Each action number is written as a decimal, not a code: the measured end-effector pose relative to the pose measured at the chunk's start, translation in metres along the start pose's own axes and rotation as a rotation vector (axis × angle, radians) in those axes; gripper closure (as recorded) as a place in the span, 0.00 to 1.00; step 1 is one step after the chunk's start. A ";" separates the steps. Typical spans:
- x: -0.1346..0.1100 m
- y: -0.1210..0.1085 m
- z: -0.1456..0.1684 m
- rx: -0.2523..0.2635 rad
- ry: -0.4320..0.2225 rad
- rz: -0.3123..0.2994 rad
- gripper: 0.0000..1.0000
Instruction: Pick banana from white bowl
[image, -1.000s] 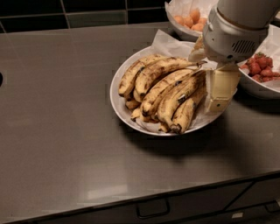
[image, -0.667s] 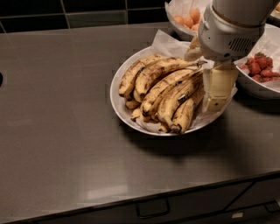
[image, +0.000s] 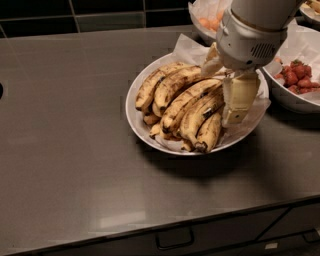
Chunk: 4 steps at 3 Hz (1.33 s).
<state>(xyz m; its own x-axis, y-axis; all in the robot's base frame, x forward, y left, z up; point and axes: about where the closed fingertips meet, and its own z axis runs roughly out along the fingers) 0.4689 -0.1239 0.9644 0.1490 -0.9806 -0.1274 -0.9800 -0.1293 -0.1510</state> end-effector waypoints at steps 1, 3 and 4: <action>-0.002 -0.003 0.008 -0.015 -0.011 -0.016 0.26; -0.004 -0.005 0.012 -0.023 -0.015 -0.024 0.32; -0.004 -0.005 0.012 -0.023 -0.015 -0.025 0.33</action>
Offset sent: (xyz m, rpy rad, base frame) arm -0.0110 -0.0017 -0.0200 -0.0286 0.1123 0.0461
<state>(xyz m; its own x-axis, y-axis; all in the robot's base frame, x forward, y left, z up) 0.4743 -0.1174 0.9540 0.1751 -0.9747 -0.1387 -0.9788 -0.1570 -0.1318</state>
